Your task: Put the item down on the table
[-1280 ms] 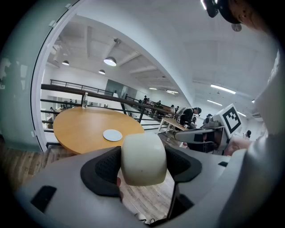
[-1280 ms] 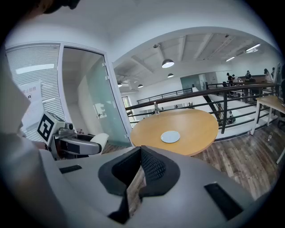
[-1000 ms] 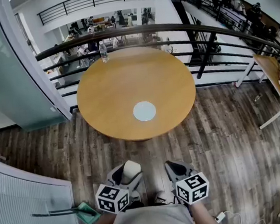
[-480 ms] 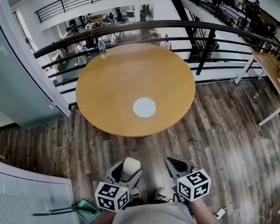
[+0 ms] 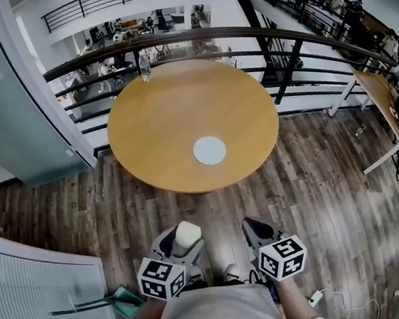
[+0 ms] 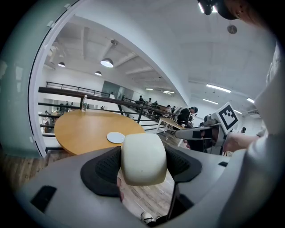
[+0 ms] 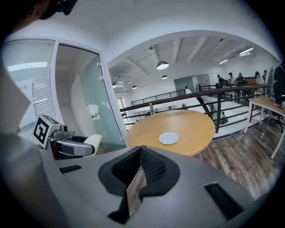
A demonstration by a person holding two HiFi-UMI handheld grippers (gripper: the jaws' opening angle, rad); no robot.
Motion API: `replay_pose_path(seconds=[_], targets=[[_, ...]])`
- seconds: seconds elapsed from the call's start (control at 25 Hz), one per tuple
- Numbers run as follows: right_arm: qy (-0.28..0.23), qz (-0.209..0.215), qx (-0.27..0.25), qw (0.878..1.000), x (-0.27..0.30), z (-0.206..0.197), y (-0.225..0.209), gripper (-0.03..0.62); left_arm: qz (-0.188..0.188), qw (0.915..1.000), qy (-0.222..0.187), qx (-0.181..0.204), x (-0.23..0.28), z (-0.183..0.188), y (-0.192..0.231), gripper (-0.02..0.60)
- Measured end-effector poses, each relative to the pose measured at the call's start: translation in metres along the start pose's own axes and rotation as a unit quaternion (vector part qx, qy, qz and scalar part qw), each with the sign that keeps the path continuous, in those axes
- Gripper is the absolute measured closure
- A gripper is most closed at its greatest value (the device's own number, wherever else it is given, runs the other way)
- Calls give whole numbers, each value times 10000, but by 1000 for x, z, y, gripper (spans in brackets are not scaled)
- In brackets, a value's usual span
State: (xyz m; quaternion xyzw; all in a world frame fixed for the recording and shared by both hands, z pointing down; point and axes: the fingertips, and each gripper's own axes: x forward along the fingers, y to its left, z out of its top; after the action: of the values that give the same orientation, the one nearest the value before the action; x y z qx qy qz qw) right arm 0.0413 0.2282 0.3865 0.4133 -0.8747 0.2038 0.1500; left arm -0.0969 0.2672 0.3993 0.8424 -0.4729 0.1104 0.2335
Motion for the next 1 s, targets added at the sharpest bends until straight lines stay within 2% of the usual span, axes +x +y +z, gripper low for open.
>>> replay_pose_path(seconds=[0.28,0.52,0.76,1.0], targets=[[-210,-361,-14,9991,2,12,9,569,-260,9996,17,48,-12,0,15,258],[-285,-754,160,9966,-9,9,-6,569,-379,9993,-37,16,-9,3,21,256],[-259,-732,201,9968,7,4,-19,569,-406,9991,32,-87,9,1,30,258],[-166,-552,44,9983,39,16,-38,569,-286,9995,88,-102,40,14,43,258]])
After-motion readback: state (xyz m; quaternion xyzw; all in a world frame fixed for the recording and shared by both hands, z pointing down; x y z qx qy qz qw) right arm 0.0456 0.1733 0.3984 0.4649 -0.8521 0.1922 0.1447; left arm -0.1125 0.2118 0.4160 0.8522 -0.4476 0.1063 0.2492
